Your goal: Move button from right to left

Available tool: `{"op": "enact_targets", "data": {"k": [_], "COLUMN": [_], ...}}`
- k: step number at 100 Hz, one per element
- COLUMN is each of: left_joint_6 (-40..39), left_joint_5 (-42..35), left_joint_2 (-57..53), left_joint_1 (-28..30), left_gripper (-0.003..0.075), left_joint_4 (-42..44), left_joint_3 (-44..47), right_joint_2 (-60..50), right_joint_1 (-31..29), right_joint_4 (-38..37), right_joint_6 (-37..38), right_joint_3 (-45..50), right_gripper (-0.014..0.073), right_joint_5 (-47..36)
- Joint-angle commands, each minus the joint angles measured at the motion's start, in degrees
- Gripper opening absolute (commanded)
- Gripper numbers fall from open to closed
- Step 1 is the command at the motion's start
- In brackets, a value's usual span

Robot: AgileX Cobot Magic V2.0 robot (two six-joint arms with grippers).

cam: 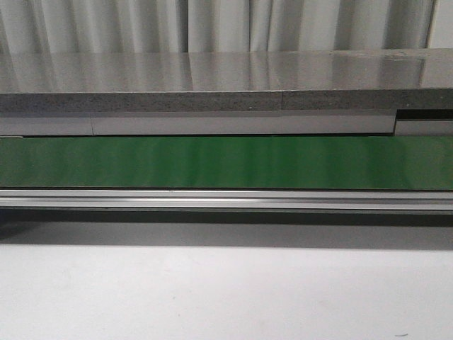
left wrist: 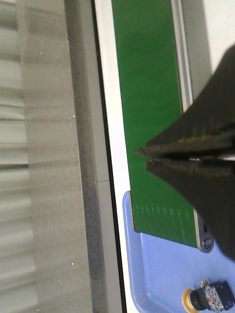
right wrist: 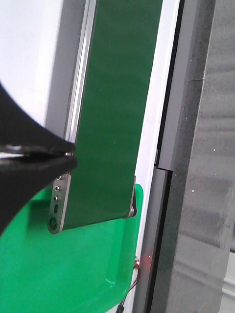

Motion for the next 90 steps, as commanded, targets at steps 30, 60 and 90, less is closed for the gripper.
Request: {"op": "enact_targets", "data": {"k": [30,60,90], "left_joint_6": [-15.01,-16.75,-16.75], "left_joint_5": [-17.4,-17.14,-16.52], "left_joint_2": [-5.51,-10.38,-10.38], "left_joint_1": [1.84,3.31,3.31], "left_gripper": [-0.002,-0.002,-0.002], "left_joint_4": [11.75,13.13,13.13], "left_joint_3": [8.19,16.06,18.88], "right_joint_2": [0.41,0.47,0.52], "right_joint_1": [0.01,0.01,0.01], "right_joint_4": [-0.43,-0.43,-0.43], "right_joint_6": [0.05,0.05,0.05], "right_joint_3": [-1.43,-1.43,-1.43], "right_gripper": [-0.0068,-0.0068,-0.0068], "right_joint_5": [-4.89,-4.9,-4.95]}}
